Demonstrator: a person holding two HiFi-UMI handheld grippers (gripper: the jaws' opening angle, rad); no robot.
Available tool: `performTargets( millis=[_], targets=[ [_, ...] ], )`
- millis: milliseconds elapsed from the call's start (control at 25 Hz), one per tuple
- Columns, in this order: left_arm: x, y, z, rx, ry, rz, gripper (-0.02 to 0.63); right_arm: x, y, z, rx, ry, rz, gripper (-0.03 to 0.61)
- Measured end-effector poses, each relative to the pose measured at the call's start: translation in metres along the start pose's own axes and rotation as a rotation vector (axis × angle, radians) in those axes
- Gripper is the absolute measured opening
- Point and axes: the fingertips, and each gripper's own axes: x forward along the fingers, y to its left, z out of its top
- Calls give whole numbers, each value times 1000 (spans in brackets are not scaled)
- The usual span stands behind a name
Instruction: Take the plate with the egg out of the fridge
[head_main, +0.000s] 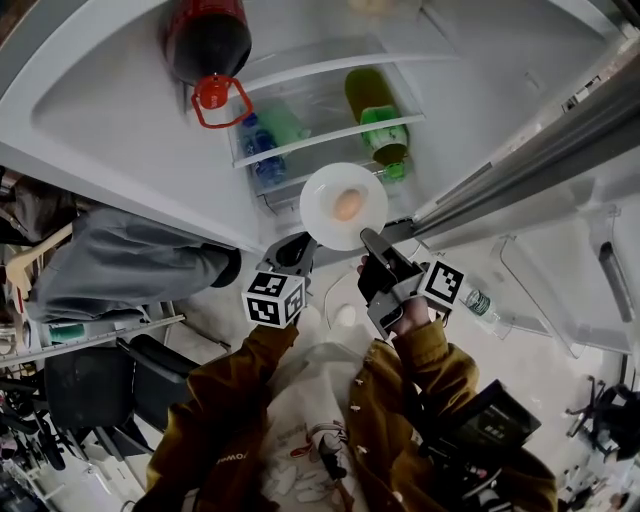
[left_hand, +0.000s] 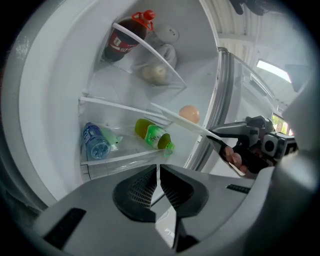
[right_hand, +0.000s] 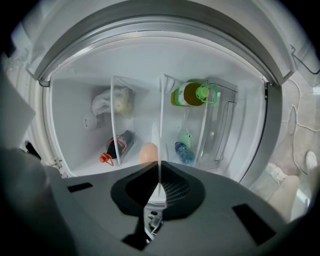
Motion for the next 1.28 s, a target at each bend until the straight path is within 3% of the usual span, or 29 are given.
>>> performTargets(
  millis=[440,640,1280],
  targets=[
    [-36,-17,37,-11,-118,-8,29,-26,33,-13,-38,27,47,20],
    [-52,-27,42,34,-130,-7,29,-35,42,-20,-23,27,69,20],
    [-101,-56,57,36,-197,-7,29,-68,53,-29,-18,-5,79,20]
  ],
)
